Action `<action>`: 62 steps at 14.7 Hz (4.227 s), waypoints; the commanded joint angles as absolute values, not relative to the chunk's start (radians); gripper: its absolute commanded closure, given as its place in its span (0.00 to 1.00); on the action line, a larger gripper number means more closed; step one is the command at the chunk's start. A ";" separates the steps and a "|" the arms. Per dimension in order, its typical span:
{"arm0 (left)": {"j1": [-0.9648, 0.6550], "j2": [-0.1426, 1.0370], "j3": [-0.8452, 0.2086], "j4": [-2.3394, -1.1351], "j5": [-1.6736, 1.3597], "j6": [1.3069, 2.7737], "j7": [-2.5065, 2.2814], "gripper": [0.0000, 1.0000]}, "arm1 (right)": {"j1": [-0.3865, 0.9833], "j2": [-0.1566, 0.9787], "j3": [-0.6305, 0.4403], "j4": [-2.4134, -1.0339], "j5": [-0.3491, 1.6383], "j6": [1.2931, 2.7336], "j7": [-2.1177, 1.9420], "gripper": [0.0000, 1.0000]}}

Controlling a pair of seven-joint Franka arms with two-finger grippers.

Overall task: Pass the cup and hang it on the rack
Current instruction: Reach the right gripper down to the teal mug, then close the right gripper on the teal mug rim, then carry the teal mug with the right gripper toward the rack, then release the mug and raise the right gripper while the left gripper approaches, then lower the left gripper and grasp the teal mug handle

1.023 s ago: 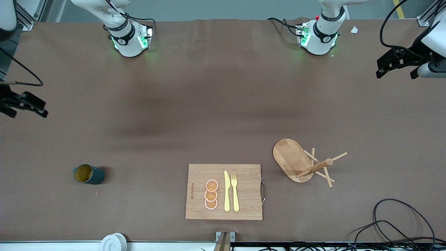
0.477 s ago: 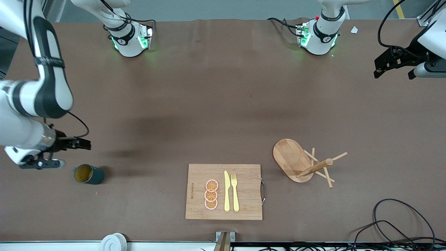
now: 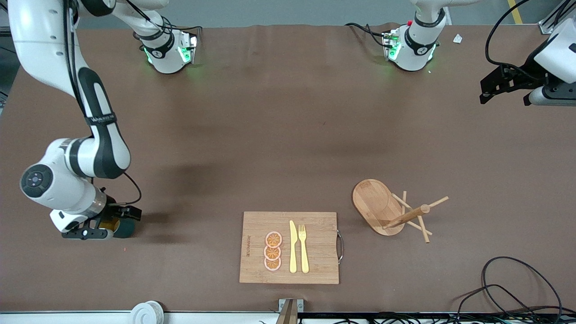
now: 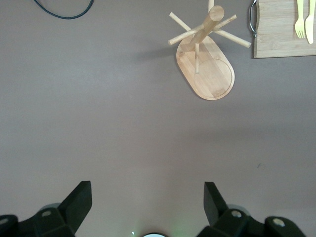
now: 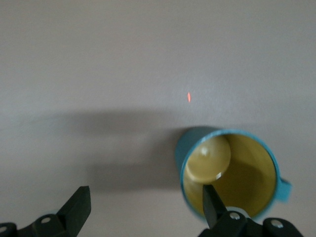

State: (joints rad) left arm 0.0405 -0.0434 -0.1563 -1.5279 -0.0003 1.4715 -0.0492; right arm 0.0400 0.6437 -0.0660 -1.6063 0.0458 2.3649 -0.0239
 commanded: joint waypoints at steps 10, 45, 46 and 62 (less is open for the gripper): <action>0.051 -0.018 -0.150 -1.513 0.009 1.491 -0.046 0.00 | 0.005 0.706 -0.066 -1.523 0.044 2.375 -0.176 1.00; 0.049 0.032 -0.156 -1.480 0.014 1.473 -0.040 0.00 | 0.919 0.799 -0.144 -1.135 0.094 2.164 1.111 0.00; 0.048 0.023 -0.161 -1.477 0.008 1.451 -0.044 0.00 | 0.885 0.773 -0.146 -1.135 0.100 2.148 1.073 0.00; -0.245 0.285 -0.374 -1.477 0.210 1.542 -0.745 0.00 | 0.287 0.249 -0.146 -1.521 0.083 1.816 0.217 0.00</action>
